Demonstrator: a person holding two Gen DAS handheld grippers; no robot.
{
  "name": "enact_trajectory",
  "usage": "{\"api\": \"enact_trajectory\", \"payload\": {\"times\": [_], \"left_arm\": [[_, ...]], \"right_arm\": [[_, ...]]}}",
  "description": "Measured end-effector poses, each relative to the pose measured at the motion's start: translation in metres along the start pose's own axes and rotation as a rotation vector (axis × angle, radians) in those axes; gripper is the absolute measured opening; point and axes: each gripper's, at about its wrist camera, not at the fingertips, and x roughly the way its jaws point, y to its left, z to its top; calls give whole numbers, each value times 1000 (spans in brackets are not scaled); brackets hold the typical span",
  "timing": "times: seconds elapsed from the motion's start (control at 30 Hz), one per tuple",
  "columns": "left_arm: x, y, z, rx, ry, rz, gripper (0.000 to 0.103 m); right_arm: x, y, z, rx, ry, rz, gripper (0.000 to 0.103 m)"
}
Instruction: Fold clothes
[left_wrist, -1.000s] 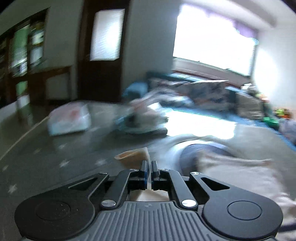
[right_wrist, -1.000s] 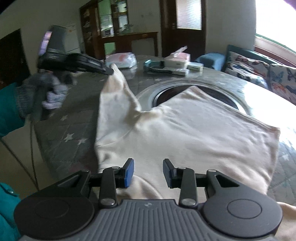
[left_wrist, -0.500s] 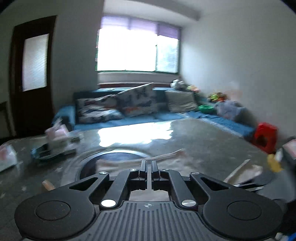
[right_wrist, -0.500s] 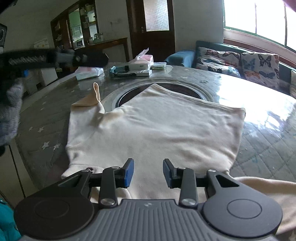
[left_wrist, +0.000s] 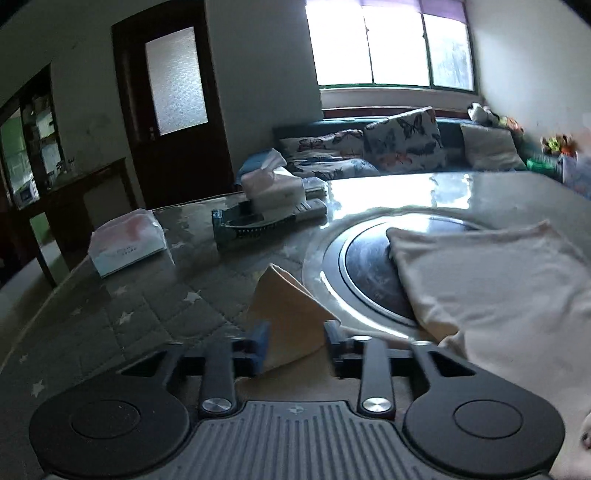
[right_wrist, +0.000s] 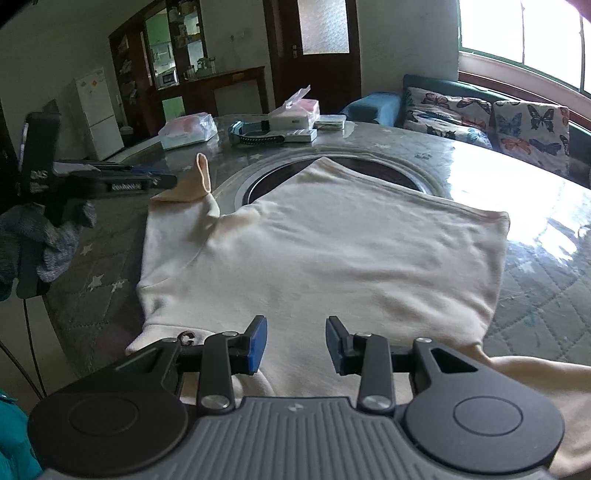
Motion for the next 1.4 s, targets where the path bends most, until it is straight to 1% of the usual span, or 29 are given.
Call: {"api": "enact_trajectory", "payload": {"times": [0.07, 0.13, 0.23, 0.3, 0.37, 0.4, 0.43, 0.53, 0.6, 0.73, 0.9, 1.13, 1.23, 1.4], "left_arm": [[0, -5, -3, 39, -5, 3, 44], [6, -8, -3, 64, 7, -10, 45], [15, -14, -4, 96, 14, -16, 45], [21, -17, -4, 109, 20, -17, 45], [25, -16, -4, 101, 25, -23, 44], [26, -15, -3, 93, 25, -27, 36], [27, -14, -2, 85, 29, -33, 22], [25, -9, 0, 58, 32, -43, 8], [21, -5, 3, 36, 26, -51, 7], [0, -2, 14, -12, -5, -95, 6], [-35, -12, 36, -40, -36, -196, 6], [-87, -39, 73, -70, -94, -366, 6], [-101, -54, 86, -81, -101, -439, 6], [-110, -86, 96, -67, -101, -529, 6]], "right_arm": [[1, 2, 1, -5, 4, 2, 35], [2, 4, 2, -8, 7, 2, 36], [3, 5, 3, -10, 12, 0, 40], [4, 5, 4, -9, 14, -2, 40], [4, 5, 4, -8, 15, -3, 40], [4, 4, 4, -6, 14, -4, 40], [4, 4, 4, -5, 13, -5, 40], [3, 3, 5, -1, 9, -7, 40], [2, 2, 5, 2, 7, -9, 40], [-1, 0, 5, 11, -9, -13, 40], [-6, -2, 4, 21, -31, -21, 40], [-23, -10, -4, 51, -78, -41, 40], [-30, -13, -9, 71, -98, -54, 40], [-41, -21, -18, 110, -132, -69, 40]]}}
